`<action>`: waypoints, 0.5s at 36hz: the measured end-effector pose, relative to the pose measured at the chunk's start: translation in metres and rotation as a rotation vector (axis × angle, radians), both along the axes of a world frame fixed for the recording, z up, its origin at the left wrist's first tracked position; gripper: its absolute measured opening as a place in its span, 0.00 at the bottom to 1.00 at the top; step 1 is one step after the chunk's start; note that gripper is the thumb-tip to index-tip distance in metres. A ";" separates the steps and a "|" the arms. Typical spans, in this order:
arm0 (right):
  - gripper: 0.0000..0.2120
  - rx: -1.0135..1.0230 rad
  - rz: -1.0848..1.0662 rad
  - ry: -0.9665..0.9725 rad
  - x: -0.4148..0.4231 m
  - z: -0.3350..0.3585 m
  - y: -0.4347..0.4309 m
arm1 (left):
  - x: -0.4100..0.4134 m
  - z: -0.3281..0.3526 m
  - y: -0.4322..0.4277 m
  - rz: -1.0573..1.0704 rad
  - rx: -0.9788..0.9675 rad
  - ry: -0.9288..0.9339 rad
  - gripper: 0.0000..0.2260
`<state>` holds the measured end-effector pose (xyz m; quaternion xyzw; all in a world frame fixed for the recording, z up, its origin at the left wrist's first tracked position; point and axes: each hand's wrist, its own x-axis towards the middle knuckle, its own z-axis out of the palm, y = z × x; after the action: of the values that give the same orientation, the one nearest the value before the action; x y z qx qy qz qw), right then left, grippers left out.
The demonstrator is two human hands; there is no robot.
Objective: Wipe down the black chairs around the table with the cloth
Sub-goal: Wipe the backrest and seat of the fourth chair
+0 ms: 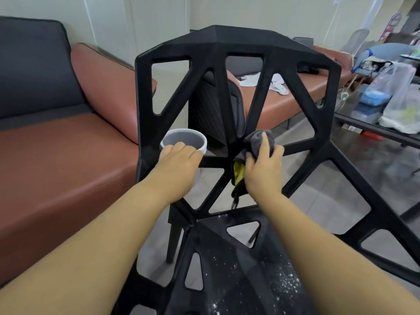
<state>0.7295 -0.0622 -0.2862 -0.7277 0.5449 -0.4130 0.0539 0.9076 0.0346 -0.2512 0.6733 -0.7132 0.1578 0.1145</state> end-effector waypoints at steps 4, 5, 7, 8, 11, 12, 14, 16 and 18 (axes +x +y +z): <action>0.27 -0.089 0.235 0.187 0.009 -0.022 0.028 | 0.002 0.004 0.002 -0.003 0.034 0.004 0.20; 0.26 -0.126 0.296 0.267 0.010 -0.028 0.032 | 0.003 0.006 0.002 -0.005 0.057 -0.002 0.21; 0.26 -0.181 0.323 0.319 0.012 -0.028 0.031 | 0.006 0.008 0.002 -0.004 0.084 0.003 0.23; 0.26 -0.185 0.292 0.282 0.014 -0.021 0.027 | 0.008 0.008 0.003 -0.011 0.088 0.016 0.24; 0.27 -0.211 0.142 0.151 0.021 0.010 0.012 | 0.017 0.004 0.004 -0.071 0.026 0.057 0.26; 0.27 -0.250 0.110 0.145 0.024 0.019 0.007 | 0.019 0.002 0.005 -0.095 -0.005 0.071 0.25; 0.27 -0.299 0.088 0.156 0.031 0.030 0.003 | 0.020 0.002 0.004 -0.108 -0.010 0.079 0.23; 0.28 -0.311 0.097 0.190 0.035 0.027 0.004 | 0.019 0.002 0.002 -0.097 0.009 0.071 0.21; 0.28 -0.304 0.169 0.255 0.032 0.016 0.011 | 0.019 0.003 0.001 -0.091 0.017 0.066 0.20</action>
<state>0.7612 -0.0515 -0.2698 -0.8170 0.4157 -0.3890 -0.0913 0.9261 0.0360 -0.2484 0.6462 -0.7401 0.1240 0.1393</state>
